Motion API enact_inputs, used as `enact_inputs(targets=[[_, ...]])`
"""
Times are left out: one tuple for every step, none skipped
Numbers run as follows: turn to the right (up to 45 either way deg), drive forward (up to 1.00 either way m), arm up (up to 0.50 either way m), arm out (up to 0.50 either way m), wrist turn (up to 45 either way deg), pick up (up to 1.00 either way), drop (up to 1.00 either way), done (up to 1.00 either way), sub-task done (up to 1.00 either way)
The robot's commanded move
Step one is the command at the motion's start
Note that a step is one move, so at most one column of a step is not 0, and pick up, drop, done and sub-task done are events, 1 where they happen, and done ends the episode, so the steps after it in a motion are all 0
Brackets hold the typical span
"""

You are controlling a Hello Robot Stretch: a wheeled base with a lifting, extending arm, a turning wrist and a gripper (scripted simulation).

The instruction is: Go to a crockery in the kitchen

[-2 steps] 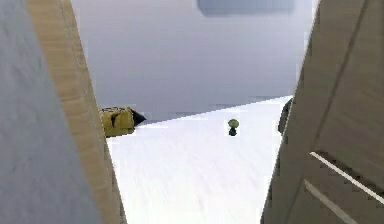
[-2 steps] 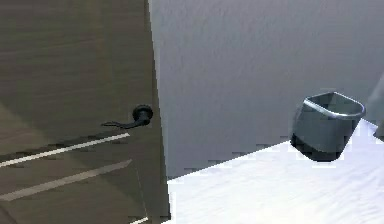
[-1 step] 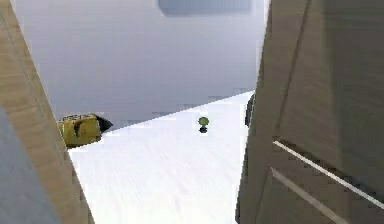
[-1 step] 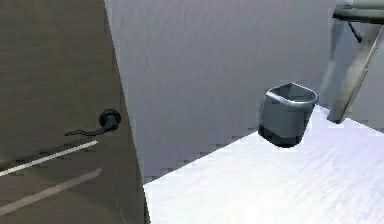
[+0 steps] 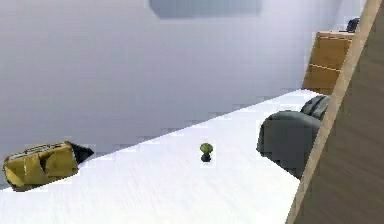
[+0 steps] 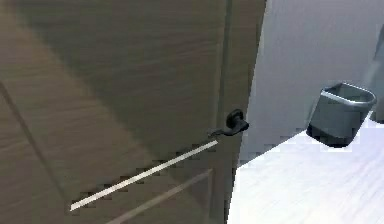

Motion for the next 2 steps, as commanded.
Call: enact_inputs(targets=[[-30.0, 0.0, 0.0, 0.0, 0.0, 0.0, 0.0, 0.0, 0.0], [0.0, 0.45, 0.0, 0.0, 0.0, 0.0, 0.0, 0.0, 0.0]])
